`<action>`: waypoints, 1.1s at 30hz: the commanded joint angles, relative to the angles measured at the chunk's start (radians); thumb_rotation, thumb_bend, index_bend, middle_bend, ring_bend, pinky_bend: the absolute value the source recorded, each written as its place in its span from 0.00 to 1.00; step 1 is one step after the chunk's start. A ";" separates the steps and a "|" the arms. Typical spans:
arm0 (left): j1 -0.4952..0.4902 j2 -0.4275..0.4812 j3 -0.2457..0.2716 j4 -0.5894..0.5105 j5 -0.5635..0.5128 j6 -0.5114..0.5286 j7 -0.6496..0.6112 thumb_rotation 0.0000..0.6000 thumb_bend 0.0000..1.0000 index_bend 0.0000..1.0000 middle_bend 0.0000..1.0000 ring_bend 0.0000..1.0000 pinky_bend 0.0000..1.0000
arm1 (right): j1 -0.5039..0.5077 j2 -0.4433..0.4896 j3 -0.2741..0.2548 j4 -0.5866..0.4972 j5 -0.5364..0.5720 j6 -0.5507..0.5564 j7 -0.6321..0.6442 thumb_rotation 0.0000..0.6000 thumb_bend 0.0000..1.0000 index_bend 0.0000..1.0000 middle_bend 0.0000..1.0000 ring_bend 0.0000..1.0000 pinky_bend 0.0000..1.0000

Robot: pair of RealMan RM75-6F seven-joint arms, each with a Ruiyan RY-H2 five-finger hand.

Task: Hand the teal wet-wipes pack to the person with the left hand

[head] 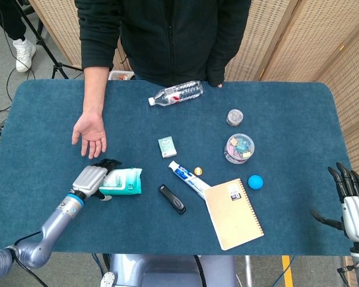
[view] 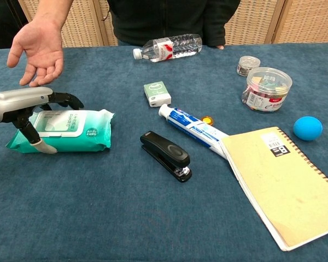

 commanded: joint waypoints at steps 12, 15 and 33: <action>0.062 0.054 0.062 -0.108 0.156 0.192 -0.033 1.00 0.45 0.64 0.63 0.49 0.58 | -0.002 0.003 0.000 -0.001 0.001 0.001 0.009 1.00 0.00 0.00 0.00 0.00 0.00; 0.090 0.107 0.071 -0.157 0.265 0.284 -0.089 1.00 0.45 0.64 0.63 0.49 0.58 | -0.001 0.003 -0.002 -0.002 -0.001 0.000 0.005 1.00 0.00 0.00 0.00 0.00 0.00; 0.002 0.258 -0.140 -0.143 0.143 0.324 -0.048 1.00 0.40 0.64 0.63 0.49 0.58 | -0.003 0.008 0.002 -0.007 0.011 -0.005 0.009 1.00 0.00 0.00 0.00 0.00 0.00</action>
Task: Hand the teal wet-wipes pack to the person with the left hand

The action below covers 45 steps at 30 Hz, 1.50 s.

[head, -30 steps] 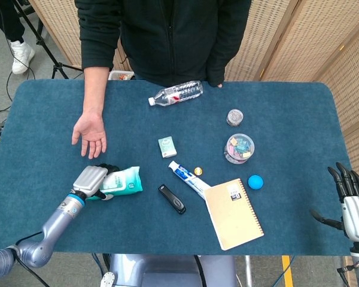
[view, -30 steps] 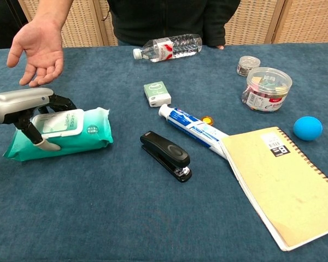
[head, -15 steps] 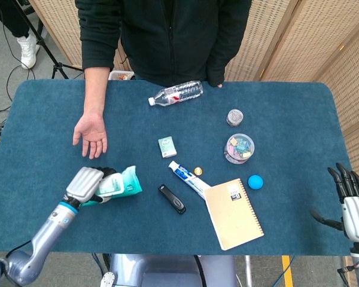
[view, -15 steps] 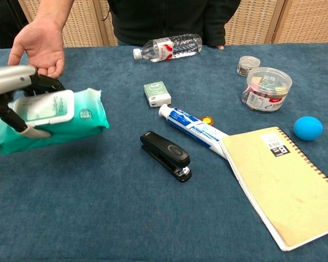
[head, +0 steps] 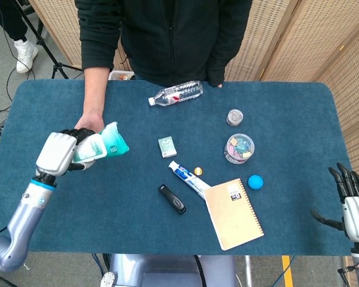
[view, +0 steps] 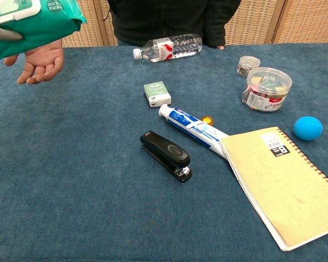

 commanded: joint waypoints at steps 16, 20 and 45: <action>-0.133 -0.145 -0.019 0.253 -0.144 -0.128 0.064 1.00 0.11 0.41 0.23 0.16 0.36 | 0.000 0.004 0.007 0.006 0.016 -0.008 0.015 1.00 0.00 0.00 0.00 0.00 0.00; -0.131 -0.145 -0.018 0.250 -0.178 -0.122 0.095 1.00 0.00 0.03 0.00 0.00 0.06 | -0.002 0.005 0.006 0.004 0.014 -0.006 0.016 1.00 0.00 0.00 0.00 0.00 0.00; 0.313 0.080 0.152 0.076 -0.025 0.307 -0.215 1.00 0.00 0.00 0.00 0.00 0.00 | -0.006 0.010 0.005 -0.008 0.001 0.008 0.015 1.00 0.00 0.00 0.00 0.00 0.00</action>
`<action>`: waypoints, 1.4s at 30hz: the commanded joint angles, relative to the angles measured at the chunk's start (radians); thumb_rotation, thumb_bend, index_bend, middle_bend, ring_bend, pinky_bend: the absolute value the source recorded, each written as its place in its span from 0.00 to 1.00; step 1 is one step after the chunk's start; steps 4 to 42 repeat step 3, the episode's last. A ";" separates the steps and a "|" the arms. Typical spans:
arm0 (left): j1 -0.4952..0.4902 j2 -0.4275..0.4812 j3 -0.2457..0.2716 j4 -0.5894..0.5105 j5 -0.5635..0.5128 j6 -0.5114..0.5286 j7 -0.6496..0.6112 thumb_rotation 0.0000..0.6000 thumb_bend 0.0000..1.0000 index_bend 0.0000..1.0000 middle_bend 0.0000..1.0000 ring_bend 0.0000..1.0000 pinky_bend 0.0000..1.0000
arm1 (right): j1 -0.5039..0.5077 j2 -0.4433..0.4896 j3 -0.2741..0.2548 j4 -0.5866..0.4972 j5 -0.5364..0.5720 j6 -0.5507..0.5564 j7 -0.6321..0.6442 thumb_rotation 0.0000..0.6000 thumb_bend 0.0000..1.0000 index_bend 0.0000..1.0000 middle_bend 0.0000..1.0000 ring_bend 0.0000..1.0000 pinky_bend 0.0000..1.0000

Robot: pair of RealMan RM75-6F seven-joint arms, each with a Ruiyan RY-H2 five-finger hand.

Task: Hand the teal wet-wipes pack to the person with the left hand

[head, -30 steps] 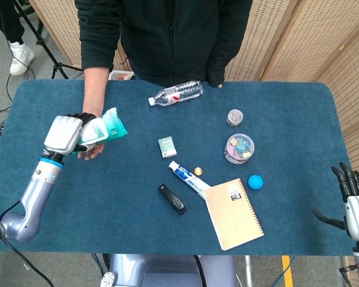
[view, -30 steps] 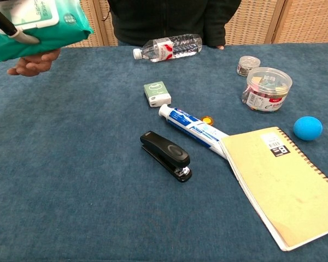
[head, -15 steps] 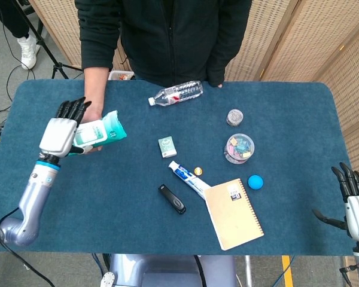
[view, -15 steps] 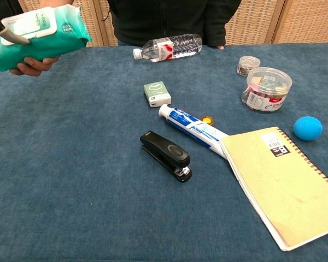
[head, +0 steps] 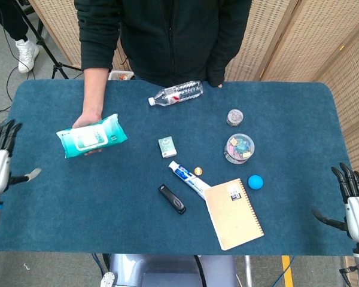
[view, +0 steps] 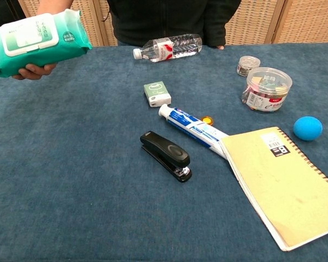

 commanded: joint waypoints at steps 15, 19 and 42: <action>0.084 -0.001 0.054 0.028 0.000 0.039 -0.061 1.00 0.00 0.00 0.00 0.00 0.00 | -0.002 0.002 0.001 -0.002 -0.003 0.005 0.003 1.00 0.00 0.00 0.00 0.00 0.00; 0.084 -0.001 0.054 0.028 0.000 0.039 -0.061 1.00 0.00 0.00 0.00 0.00 0.00 | -0.002 0.002 0.001 -0.002 -0.003 0.005 0.003 1.00 0.00 0.00 0.00 0.00 0.00; 0.084 -0.001 0.054 0.028 0.000 0.039 -0.061 1.00 0.00 0.00 0.00 0.00 0.00 | -0.002 0.002 0.001 -0.002 -0.003 0.005 0.003 1.00 0.00 0.00 0.00 0.00 0.00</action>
